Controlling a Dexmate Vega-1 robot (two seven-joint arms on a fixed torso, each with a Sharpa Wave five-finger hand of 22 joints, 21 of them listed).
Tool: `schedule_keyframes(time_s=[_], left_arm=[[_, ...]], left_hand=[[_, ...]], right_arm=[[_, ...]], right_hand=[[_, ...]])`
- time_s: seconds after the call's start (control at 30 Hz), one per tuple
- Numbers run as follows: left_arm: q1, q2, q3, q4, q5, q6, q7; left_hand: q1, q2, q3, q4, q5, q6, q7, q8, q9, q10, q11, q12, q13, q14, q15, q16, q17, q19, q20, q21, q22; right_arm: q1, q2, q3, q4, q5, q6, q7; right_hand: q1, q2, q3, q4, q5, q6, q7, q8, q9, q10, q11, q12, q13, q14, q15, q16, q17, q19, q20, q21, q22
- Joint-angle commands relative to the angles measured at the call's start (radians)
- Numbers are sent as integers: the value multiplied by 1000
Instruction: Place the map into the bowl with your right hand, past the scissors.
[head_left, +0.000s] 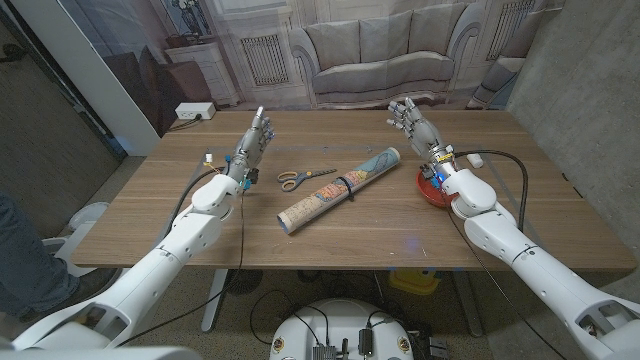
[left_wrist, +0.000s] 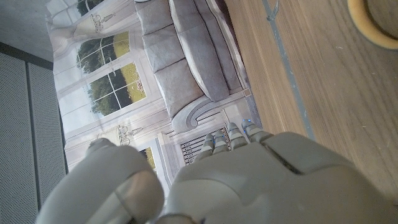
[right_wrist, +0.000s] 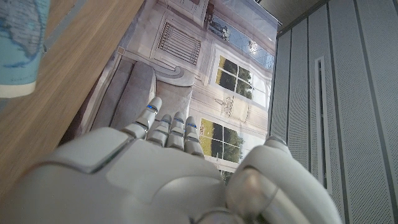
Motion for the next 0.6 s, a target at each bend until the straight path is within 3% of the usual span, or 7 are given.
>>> schedule_keyframes(time_s=[0.03, 0.6], left_arm=[[23, 17, -14, -18, -12, 1, 2], [4, 25, -15, 6, -20, 4, -27]], left_hand=[[7, 1, -7, -2, 8, 4, 1, 6, 5, 4, 2, 5, 3, 5, -1, 5, 3, 6, -17, 8, 3], [9, 3, -11, -3, 9, 3, 0, 2, 5, 0, 2, 0, 3, 3, 0, 0, 3, -3, -18, 3, 3]], right_arm=[[-2, -6, -11, -20, -24, 6, 3], [-13, -12, -25, -61, -108, 12, -48]], right_hand=[[11, 1, 0, -2, 4, 8, 0, 6, 2, 6, 0, 3, 2, 8, 0, 1, 0, 11, -52, -2, 2], [15, 1, -2, -5, 5, 12, 0, 5, 2, 9, -1, 2, 2, 11, -1, 1, 0, 16, -51, -9, 2]])
